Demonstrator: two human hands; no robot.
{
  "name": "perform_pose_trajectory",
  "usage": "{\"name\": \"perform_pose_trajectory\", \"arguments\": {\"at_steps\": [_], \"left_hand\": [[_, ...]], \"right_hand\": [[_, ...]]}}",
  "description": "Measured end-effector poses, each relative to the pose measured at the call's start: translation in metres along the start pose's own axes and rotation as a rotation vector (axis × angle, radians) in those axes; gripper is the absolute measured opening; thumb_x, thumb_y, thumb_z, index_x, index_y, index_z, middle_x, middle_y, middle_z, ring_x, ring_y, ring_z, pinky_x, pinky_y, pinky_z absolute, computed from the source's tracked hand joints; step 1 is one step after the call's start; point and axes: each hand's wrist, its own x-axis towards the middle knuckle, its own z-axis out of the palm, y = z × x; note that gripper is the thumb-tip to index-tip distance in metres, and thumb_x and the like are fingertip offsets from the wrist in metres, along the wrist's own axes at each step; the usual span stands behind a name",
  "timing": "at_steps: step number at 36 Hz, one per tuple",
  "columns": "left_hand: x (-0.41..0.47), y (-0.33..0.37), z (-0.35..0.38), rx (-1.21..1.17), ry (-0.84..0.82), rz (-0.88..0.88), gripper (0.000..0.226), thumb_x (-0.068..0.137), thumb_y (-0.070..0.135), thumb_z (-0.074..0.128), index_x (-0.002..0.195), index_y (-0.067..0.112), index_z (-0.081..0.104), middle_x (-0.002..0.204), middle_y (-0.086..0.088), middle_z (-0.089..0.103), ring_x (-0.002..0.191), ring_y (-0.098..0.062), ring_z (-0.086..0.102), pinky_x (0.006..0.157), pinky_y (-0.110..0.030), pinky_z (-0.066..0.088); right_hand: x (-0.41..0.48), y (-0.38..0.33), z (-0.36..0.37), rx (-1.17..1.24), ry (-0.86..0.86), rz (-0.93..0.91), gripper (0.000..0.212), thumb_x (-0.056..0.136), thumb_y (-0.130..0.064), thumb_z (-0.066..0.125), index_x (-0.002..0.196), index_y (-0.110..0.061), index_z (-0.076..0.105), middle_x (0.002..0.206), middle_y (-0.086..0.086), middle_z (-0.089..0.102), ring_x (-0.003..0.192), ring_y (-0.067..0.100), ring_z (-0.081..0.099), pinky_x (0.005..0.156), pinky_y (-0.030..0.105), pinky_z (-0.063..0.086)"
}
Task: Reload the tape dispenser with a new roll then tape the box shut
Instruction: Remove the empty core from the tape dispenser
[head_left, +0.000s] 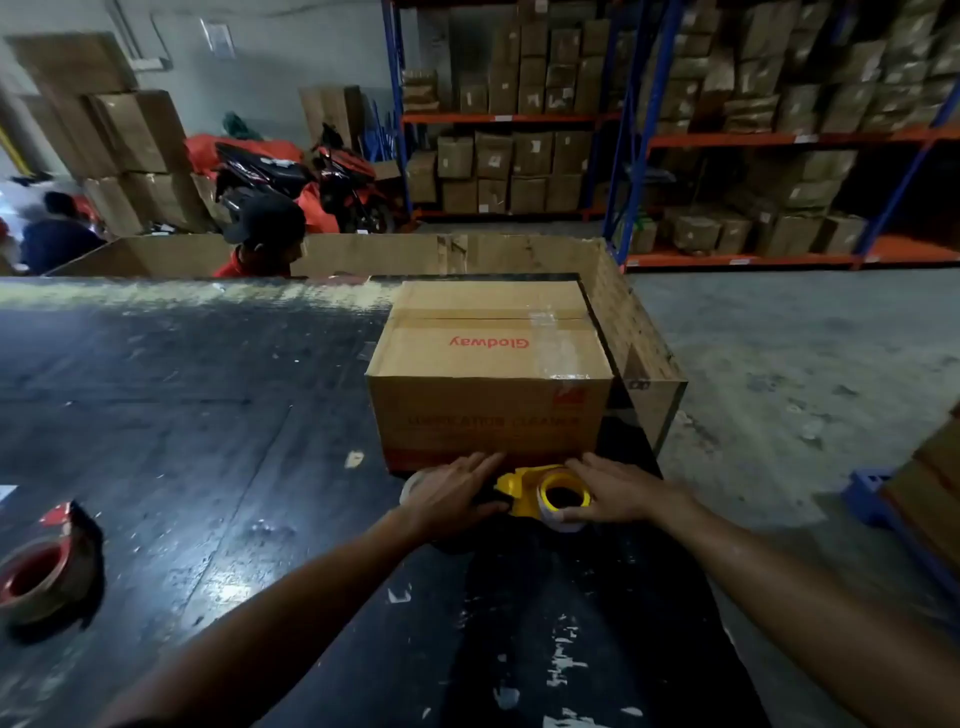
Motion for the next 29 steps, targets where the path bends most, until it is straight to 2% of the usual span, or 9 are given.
{"name": "perform_pose_trajectory", "arguments": {"at_steps": [3, 6, 12, 16, 18, 21, 24, 27, 29], "left_hand": [[0.006, 0.008, 0.009, 0.002, -0.059, -0.033, 0.076, 0.101, 0.057, 0.050, 0.162, 0.020, 0.024, 0.157, -0.006, 0.046, 0.134, -0.030, 0.056, 0.101, -0.044, 0.048], [0.008, 0.020, 0.019, -0.075, 0.010, -0.060, 0.060, 0.099, 0.046, 0.058, 0.151, 0.019, 0.042, 0.148, -0.005, 0.057, 0.133, -0.028, 0.056, 0.109, -0.042, 0.040], [0.005, 0.025, 0.021, -0.188, 0.183, -0.049, 0.037, 0.092, 0.034, 0.070, 0.125, 0.020, 0.061, 0.117, -0.002, 0.074, 0.106, -0.026, 0.067, 0.081, -0.032, 0.036], [-0.001, 0.026, 0.024, -0.347, 0.305, -0.084, 0.036, 0.088, 0.033, 0.074, 0.121, 0.027, 0.059, 0.111, 0.006, 0.074, 0.100, -0.019, 0.070, 0.085, -0.039, 0.051], [-0.005, 0.030, 0.022, -0.497, 0.401, -0.123, 0.042, 0.087, 0.026, 0.077, 0.122, 0.029, 0.055, 0.113, 0.008, 0.073, 0.097, -0.010, 0.070, 0.081, -0.033, 0.056], [-0.008, 0.038, 0.014, -0.682, 0.581, -0.210, 0.052, 0.085, 0.019, 0.081, 0.126, 0.025, 0.050, 0.117, 0.009, 0.064, 0.098, -0.002, 0.064, 0.078, -0.016, 0.052], [-0.011, 0.050, 0.007, -0.878, 0.701, -0.315, 0.050, 0.089, 0.025, 0.078, 0.126, 0.025, 0.043, 0.120, 0.003, 0.060, 0.107, -0.009, 0.064, 0.087, -0.026, 0.056], [-0.011, 0.060, -0.007, -1.083, 0.591, -0.416, 0.029, 0.101, 0.035, 0.060, 0.124, 0.022, 0.048, 0.126, -0.003, 0.063, 0.117, -0.017, 0.062, 0.101, -0.036, 0.053], [-0.008, 0.067, -0.021, -1.312, 0.385, -0.367, 0.036, 0.105, 0.043, 0.050, 0.131, 0.020, 0.056, 0.131, -0.004, 0.066, 0.121, -0.017, 0.063, 0.109, -0.044, 0.050]], "right_hand": [[-0.001, -0.003, 0.004, 0.037, -0.014, -0.011, 0.098, 0.067, -0.085, 0.060, 0.139, -0.023, 0.036, 0.130, 0.003, 0.047, 0.118, 0.025, 0.055, 0.089, 0.044, 0.050], [-0.002, -0.002, 0.012, 0.060, 0.027, -0.032, 0.091, 0.074, -0.069, 0.071, 0.139, -0.019, 0.032, 0.131, 0.007, 0.045, 0.118, 0.028, 0.055, 0.086, 0.042, 0.049], [-0.004, -0.001, 0.014, 0.061, 0.088, -0.081, 0.088, 0.071, -0.056, 0.077, 0.136, -0.018, 0.032, 0.126, 0.003, 0.044, 0.107, 0.029, 0.060, 0.078, 0.038, 0.049], [-0.014, 0.000, 0.009, 0.093, 0.223, -0.137, 0.086, 0.062, -0.064, 0.074, 0.126, -0.024, 0.033, 0.120, -0.005, 0.037, 0.085, 0.024, 0.062, 0.067, 0.047, 0.054], [-0.019, -0.002, 0.000, 0.084, 0.301, -0.155, 0.084, 0.061, -0.064, 0.074, 0.123, -0.025, 0.034, 0.118, -0.005, 0.036, 0.074, 0.024, 0.061, 0.061, 0.047, 0.053], [-0.025, -0.006, -0.021, 0.045, 0.399, -0.178, 0.086, 0.060, -0.064, 0.075, 0.124, -0.022, 0.035, 0.119, -0.003, 0.036, 0.067, 0.023, 0.059, 0.054, 0.041, 0.051], [-0.030, -0.009, -0.044, 0.023, 0.514, -0.214, 0.087, 0.062, -0.062, 0.076, 0.125, -0.019, 0.034, 0.120, -0.001, 0.035, 0.067, 0.020, 0.058, 0.050, 0.036, 0.051], [-0.033, -0.016, -0.070, 0.000, 0.639, -0.227, 0.085, 0.065, -0.061, 0.074, 0.124, -0.015, 0.034, 0.120, 0.003, 0.036, 0.068, 0.020, 0.054, 0.043, 0.029, 0.043], [-0.032, -0.021, -0.086, -0.009, 0.711, -0.236, 0.084, 0.067, -0.059, 0.075, 0.123, -0.013, 0.033, 0.119, 0.006, 0.037, 0.073, 0.021, 0.052, 0.046, 0.026, 0.038]]}}
